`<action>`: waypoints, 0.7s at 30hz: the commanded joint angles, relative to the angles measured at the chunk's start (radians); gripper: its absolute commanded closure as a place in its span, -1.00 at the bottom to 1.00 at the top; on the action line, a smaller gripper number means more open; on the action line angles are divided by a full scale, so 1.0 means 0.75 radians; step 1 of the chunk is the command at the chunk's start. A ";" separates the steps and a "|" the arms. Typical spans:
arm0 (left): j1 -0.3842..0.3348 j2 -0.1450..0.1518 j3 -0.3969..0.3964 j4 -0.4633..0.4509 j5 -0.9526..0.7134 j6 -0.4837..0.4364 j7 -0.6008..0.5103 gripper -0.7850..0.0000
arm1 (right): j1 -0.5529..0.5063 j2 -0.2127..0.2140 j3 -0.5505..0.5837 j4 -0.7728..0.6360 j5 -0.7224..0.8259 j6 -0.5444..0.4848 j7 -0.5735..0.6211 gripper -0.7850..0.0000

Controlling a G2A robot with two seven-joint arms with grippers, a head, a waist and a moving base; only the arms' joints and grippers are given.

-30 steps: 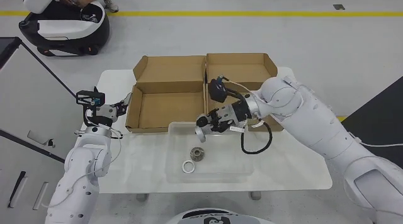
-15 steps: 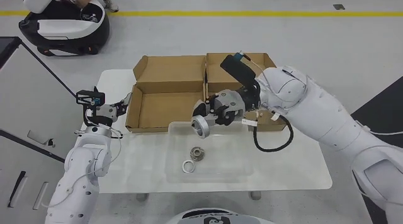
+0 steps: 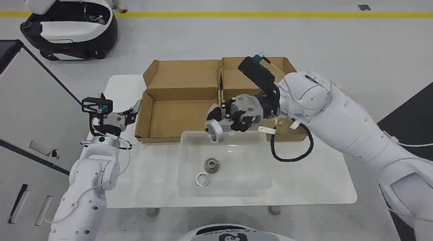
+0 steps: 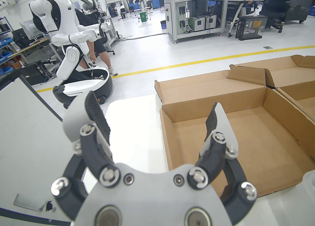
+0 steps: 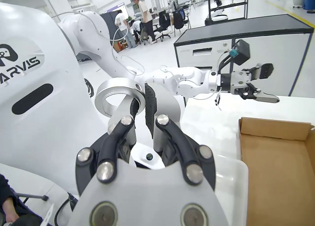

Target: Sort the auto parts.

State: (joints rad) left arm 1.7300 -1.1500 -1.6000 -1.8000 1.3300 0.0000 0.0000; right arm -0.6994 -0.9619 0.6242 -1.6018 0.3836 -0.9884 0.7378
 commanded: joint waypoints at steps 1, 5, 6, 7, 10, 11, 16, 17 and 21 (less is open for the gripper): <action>0.000 0.000 0.000 0.000 0.000 0.000 0.000 -1.00 | -0.027 0.006 0.040 0.008 0.042 -0.028 -0.049 1.00; 0.000 0.000 0.000 0.000 0.000 0.000 0.000 -1.00 | -0.078 0.021 0.119 -0.010 0.163 -0.032 -0.068 1.00; 0.000 0.000 0.000 0.000 0.000 0.000 0.000 -1.00 | -0.089 0.023 0.137 -0.019 0.196 -0.032 -0.061 1.00; 0.000 0.000 0.000 0.000 0.000 0.000 0.000 -1.00 | -0.099 0.025 0.152 -0.029 0.231 -0.032 -0.051 1.00; 0.000 0.000 0.000 0.000 0.000 0.000 0.000 -1.00 | -0.104 0.021 0.186 -0.059 0.334 -0.032 0.000 1.00; 0.000 0.000 0.000 0.000 0.000 0.000 0.000 -1.00 | -0.099 0.017 0.192 -0.070 0.369 -0.032 0.019 1.00; 0.000 0.000 0.000 0.000 0.000 0.000 0.000 -1.00 | -0.048 -0.023 0.192 -0.105 0.567 -0.032 0.093 1.00; 0.000 0.000 0.000 0.000 0.000 0.000 0.000 -1.00 | -0.033 -0.033 0.186 -0.111 0.588 -0.032 0.093 1.00; 0.000 0.000 0.000 0.000 0.000 0.000 0.000 -1.00 | 0.025 -0.073 0.158 -0.125 0.680 -0.032 0.093 1.00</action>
State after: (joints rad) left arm 1.7300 -1.1500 -1.6000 -1.8000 1.3300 0.0000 0.0000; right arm -0.6899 -1.0102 0.7463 -1.6936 0.8751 -1.0123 0.8080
